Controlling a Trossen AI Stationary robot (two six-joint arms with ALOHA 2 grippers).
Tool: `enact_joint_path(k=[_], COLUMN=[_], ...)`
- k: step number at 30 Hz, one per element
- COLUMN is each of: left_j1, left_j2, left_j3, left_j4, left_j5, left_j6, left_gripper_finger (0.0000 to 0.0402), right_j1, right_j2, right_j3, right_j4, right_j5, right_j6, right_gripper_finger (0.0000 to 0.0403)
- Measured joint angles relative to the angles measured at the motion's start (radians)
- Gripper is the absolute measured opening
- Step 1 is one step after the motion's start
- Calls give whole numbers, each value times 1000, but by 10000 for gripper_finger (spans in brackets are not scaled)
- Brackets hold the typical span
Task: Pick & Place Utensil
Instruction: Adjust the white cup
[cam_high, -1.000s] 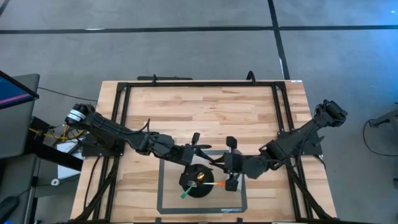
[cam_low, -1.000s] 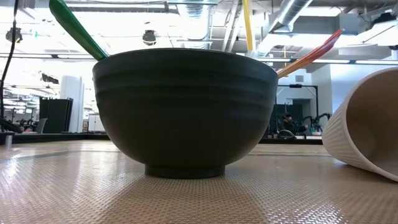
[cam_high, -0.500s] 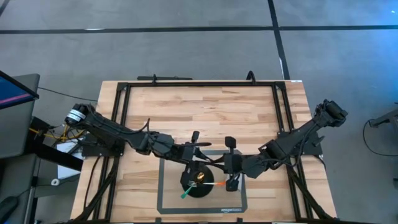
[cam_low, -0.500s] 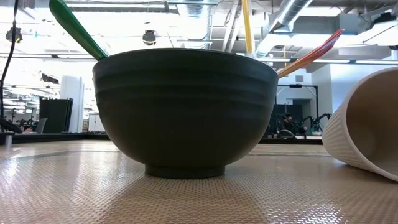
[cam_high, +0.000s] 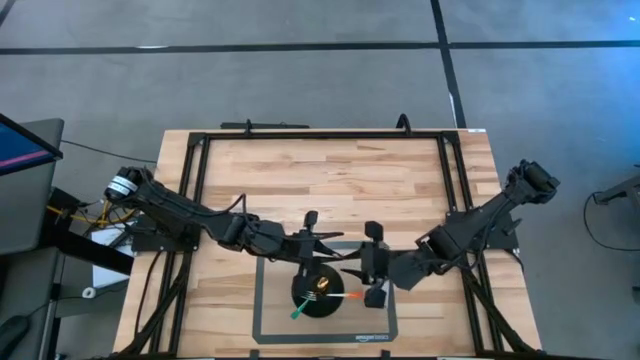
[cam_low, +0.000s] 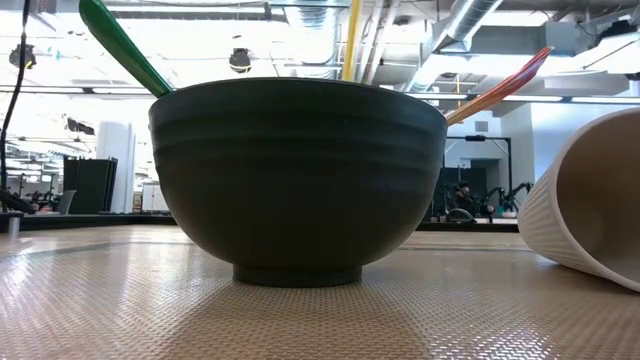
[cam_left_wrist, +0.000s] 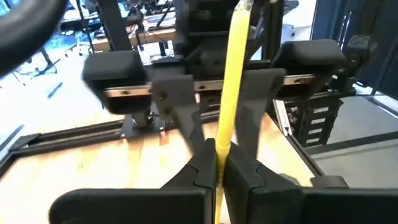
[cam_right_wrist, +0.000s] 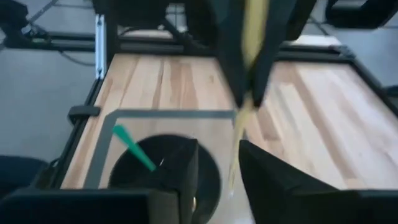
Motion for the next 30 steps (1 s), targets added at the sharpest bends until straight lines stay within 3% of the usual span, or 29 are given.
enact_joint_path(k=[5,10,16,23,30], left_j1=[-11,-44,-94,-137,-123], left_j2=[-14,-61,-157,-221,-268], left_j3=[0,0,0,-18,-88], left_j4=[-9,-80,-212,-226,-224], left_j5=[-27,-151,-257,-305,-411], left_j6=[-43,-36,-50,-52,-145], left_gripper_finger=[13,12,15,16,16], right_j1=[72,153,251,322,316], right_j2=[-6,1,39,149,256], right_j3=[0,1,1,1,14], right_j4=[-65,-140,-234,-338,-372], right_j5=[71,111,9,-119,-154], right_j6=[93,250,494,764,781], right_gripper_finger=[136,133,128,128,127])
